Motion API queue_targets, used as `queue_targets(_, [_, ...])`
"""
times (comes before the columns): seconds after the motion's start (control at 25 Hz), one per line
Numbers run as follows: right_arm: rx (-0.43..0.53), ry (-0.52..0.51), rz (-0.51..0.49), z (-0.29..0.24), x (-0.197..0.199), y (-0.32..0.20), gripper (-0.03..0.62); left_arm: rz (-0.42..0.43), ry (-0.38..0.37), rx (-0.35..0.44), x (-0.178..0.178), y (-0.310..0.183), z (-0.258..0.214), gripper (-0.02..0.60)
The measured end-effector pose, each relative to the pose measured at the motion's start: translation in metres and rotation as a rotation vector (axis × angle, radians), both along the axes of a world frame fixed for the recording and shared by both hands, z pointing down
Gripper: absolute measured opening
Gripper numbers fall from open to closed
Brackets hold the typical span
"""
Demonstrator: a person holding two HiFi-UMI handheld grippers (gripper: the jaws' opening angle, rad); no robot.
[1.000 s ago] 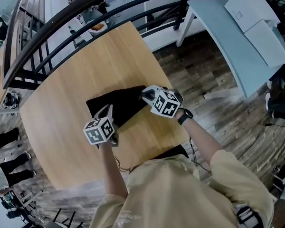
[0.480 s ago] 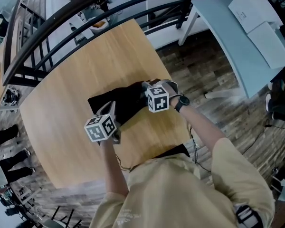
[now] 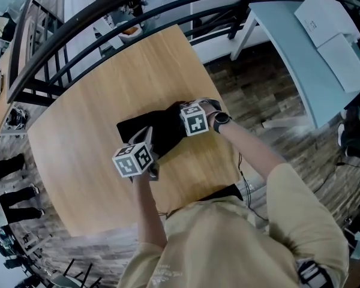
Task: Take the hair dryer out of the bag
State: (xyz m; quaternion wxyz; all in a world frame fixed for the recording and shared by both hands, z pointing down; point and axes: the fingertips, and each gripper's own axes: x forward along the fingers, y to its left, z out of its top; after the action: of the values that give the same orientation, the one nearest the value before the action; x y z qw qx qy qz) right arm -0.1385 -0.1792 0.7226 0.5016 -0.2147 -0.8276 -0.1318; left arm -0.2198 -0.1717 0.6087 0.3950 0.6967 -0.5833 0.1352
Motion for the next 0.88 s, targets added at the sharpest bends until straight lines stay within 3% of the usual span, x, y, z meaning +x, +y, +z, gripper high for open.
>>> queue_targets(0.04, [-0.007, -0.015, -0.016, -0.001, 0.000, 0.000, 0.244, -0.012, 0.010, 0.001, 0.001, 0.000, 0.002, 0.021])
queue_targets(0.08, [-0.004, -0.040, -0.029, -0.001, 0.001, 0.000, 0.185, -0.025, 0.022, 0.002, 0.001, 0.001, 0.004, 0.020])
queue_targets(0.12, [0.008, -0.068, -0.037, -0.001, 0.001, -0.001, 0.172, -0.038, 0.034, 0.003, -0.001, 0.001, 0.006, 0.020])
queue_targets(0.32, [0.048, -0.129, -0.017, -0.001, 0.004, 0.001, 0.149, -0.071, 0.076, 0.001, -0.008, 0.000, 0.011, 0.020])
queue_targets(0.6, [0.114, -0.171, -0.040, -0.026, 0.022, 0.004, 0.147, -0.091, 0.101, -0.004, -0.009, -0.001, 0.014, 0.020])
queue_targets(0.88, [0.153, -0.182, 0.006, -0.056, 0.053, -0.012, 0.147, -0.069, 0.134, 0.018, -0.005, -0.004, 0.007, 0.020])
